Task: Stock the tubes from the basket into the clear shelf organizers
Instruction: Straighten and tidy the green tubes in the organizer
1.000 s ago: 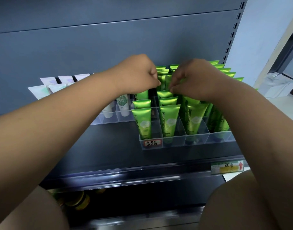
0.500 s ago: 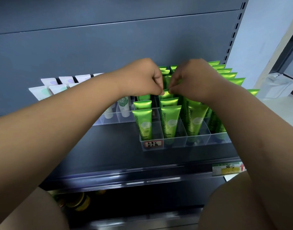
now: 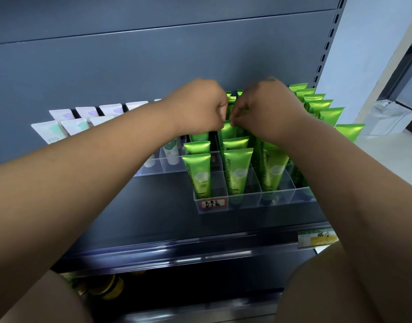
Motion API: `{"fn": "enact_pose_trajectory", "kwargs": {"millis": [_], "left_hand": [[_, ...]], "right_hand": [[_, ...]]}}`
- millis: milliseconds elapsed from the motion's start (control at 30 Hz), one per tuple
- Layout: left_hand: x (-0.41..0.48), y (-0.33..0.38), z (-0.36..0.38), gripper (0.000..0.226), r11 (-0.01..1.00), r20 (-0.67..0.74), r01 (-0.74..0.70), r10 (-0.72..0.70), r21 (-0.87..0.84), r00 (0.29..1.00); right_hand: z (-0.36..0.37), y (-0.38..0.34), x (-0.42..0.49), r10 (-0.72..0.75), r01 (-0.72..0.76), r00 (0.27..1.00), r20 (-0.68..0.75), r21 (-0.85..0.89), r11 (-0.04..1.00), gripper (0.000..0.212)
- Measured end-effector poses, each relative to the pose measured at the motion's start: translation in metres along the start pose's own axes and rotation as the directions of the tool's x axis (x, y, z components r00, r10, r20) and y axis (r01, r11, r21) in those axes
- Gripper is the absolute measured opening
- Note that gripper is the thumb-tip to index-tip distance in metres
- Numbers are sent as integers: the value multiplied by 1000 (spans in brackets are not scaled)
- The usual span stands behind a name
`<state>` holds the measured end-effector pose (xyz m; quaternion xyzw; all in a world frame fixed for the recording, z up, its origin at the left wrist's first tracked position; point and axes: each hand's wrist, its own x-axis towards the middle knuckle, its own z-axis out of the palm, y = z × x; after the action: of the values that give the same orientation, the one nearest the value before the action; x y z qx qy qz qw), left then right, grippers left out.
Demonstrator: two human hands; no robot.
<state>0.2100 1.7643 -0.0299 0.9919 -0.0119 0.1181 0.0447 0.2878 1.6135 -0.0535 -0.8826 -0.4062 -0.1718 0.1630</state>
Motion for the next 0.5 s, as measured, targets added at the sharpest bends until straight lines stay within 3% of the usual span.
{"fn": "enact_pose_trajectory", "kwargs": {"millis": [200, 500], "left_hand": [[3, -3, 0, 5, 996, 29, 21, -19, -90, 999], [2, -3, -1, 7, 992, 45, 30, -24, -121, 999]], "right_hand": [[0, 5, 0, 31, -32, 999, 19, 37, 999, 7], [1, 2, -4, 10, -11, 1000, 23, 54, 998, 24]]}}
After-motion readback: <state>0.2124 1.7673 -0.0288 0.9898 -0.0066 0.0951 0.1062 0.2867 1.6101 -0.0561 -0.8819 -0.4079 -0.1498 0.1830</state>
